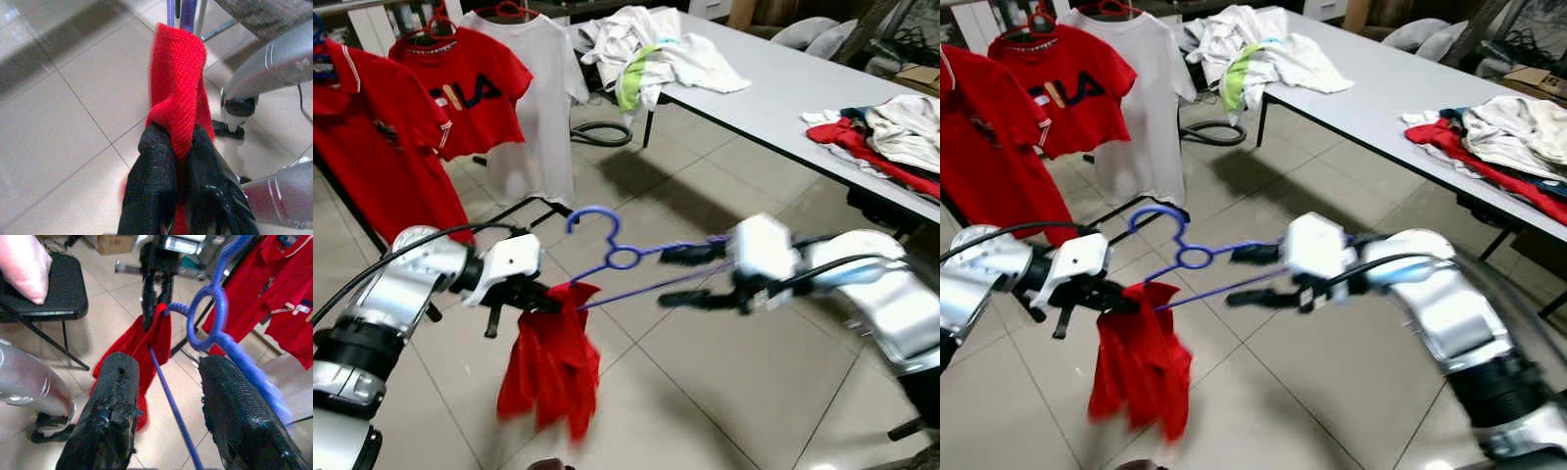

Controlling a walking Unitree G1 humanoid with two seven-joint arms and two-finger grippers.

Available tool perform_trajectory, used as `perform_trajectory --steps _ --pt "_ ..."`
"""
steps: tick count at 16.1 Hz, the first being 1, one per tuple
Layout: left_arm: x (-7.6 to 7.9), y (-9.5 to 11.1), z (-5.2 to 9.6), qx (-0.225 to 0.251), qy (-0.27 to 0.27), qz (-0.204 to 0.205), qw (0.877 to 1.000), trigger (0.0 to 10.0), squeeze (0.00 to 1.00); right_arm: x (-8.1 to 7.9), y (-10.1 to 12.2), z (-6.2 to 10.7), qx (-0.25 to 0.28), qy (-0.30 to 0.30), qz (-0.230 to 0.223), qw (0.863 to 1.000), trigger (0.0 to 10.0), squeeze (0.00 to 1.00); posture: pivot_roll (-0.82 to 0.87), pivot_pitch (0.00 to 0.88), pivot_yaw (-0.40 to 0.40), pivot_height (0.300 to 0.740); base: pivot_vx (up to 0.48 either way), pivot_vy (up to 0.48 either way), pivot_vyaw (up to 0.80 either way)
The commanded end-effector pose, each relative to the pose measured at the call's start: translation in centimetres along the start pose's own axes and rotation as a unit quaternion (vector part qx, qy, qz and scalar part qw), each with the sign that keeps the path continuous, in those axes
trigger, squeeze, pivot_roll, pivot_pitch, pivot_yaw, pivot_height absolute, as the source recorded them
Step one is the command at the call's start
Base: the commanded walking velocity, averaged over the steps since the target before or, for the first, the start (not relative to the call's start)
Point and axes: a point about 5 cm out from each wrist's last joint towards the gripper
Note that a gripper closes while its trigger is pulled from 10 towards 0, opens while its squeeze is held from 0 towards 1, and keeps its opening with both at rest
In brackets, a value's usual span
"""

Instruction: Hang hanger

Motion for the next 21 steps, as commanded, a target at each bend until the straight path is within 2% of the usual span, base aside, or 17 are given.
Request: perform_trajectory --steps 1,4,20,21 --pt "-0.5 1.5 0.3 -0.015 -0.011 -0.038 0.999 0.0 0.0 -0.3 -0.6 -0.6 -0.019 -0.001 -0.005 1.0 10.0 0.0 -0.06 0.0 -0.025 0.74 0.0 0.0 0.0" --pt "-0.9 1.8 0.3 -0.064 -0.038 -0.049 0.996 0.0 0.0 0.2 0.9 -1.4 0.004 -0.009 -0.014 1.0 10.0 0.0 -0.05 0.0 -0.027 0.74 0.0 0.0 0.0" --pt "-0.9 1.8 0.3 -0.064 -0.038 -0.049 0.996 0.0 0.0 0.2 0.9 -1.4 0.004 -0.009 -0.014 1.0 10.0 0.0 -0.05 0.0 -0.027 0.74 0.0 0.0 0.0" --pt "-1.8 2.1 -1.9 -0.022 -0.008 -0.012 1.0 0.0 0.0 -1.1 -0.3 -1.4 0.037 -0.03 -0.082 0.996 10.0 1.0 -0.1 0.0 0.063 0.74 0.0 0.0 0.0"
Point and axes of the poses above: a point about 5 cm out from each wrist's last joint towards the gripper, its own z axis pointing back from the gripper into the wrist, its own y axis along the axis of the wrist's last joint, x = y × z, and after that the axes turned 1 degree about -z, right-handed
